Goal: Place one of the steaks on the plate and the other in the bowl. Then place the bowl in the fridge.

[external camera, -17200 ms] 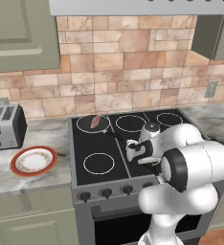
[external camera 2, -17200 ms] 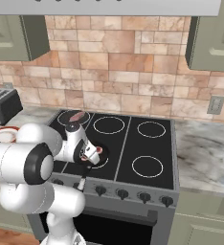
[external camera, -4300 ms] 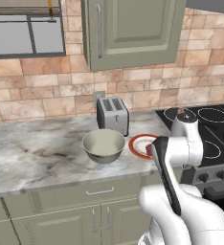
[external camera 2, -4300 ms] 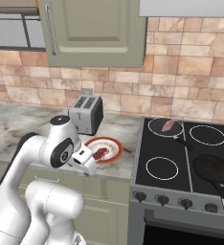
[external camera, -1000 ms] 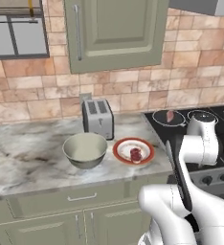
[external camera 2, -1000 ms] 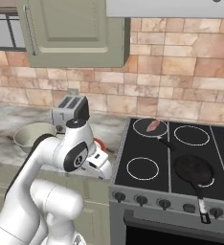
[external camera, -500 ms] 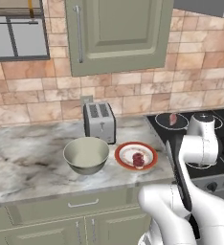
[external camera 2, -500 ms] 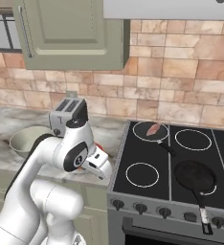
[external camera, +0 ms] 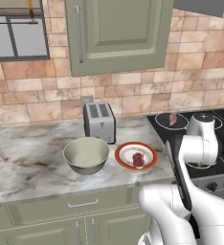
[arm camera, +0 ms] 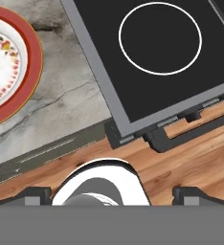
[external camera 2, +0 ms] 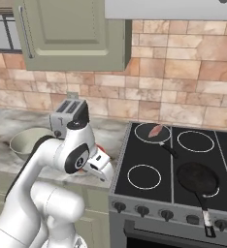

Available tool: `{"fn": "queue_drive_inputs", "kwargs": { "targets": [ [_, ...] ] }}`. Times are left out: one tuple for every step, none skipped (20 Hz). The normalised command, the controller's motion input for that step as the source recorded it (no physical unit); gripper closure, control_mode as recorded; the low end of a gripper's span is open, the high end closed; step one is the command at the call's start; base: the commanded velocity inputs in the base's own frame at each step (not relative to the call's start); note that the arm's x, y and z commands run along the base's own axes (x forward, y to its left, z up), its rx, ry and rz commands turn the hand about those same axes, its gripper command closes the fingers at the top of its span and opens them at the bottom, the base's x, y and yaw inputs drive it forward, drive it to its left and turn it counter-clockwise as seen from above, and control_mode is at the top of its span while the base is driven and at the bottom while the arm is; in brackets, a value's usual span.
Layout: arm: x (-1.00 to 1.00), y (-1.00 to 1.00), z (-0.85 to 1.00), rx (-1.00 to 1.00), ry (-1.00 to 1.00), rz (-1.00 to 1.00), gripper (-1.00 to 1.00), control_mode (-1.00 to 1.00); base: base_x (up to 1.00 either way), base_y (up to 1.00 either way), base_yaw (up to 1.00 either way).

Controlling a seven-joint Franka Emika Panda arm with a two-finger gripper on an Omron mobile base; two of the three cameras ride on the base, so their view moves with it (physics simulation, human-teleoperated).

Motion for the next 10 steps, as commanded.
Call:
{"fn": "queue_drive_inputs", "kwargs": {
  "targets": [
    [0.28, -0.12, 0.0, 0.0, 0.0, 0.02, -1.0, -1.0, 0.0, 0.0, 0.0],
    [0.34, -0.17, 0.0, 0.0, 0.0, 0.01, -1.0, -1.0, 0.0, 0.0, 0.0],
    [0.46, -0.26, 0.0, 0.0, 0.0, 0.01, -1.0, -1.0, 0.0, 0.0, 0.0],
    [0.6, -0.34, 0.0, 0.0, 0.0, 0.01, -1.0, -1.0, 0.0, 0.0, 0.0],
    [0.71, -0.47, 0.02, 0.0, 0.0, 0.03, -1.0, -1.0, 0.0, 0.0, 0.0],
    [0.6, -0.44, 0.08, 0.0, 0.0, 0.0, -1.0, -1.0, 0.0, 0.0, 0.0],
    [0.74, -0.32, 0.17, 0.0, 0.0, 0.0, -1.0, -1.0, 0.0, 0.0, 0.0],
    [1.0, -0.34, 0.23, 0.0, 0.0, 0.0, -1.0, -1.0, 0.0, 0.0, 0.0],
    [1.0, -0.56, 0.21, 0.0, 0.0, 0.0, -1.0, -1.0, 0.0, 0.0, 0.0],
    [1.0, -0.4, 0.51, -0.01, 0.0, 0.0, -1.0, -1.0, 0.0, 0.0, 0.0]
  ]
}}
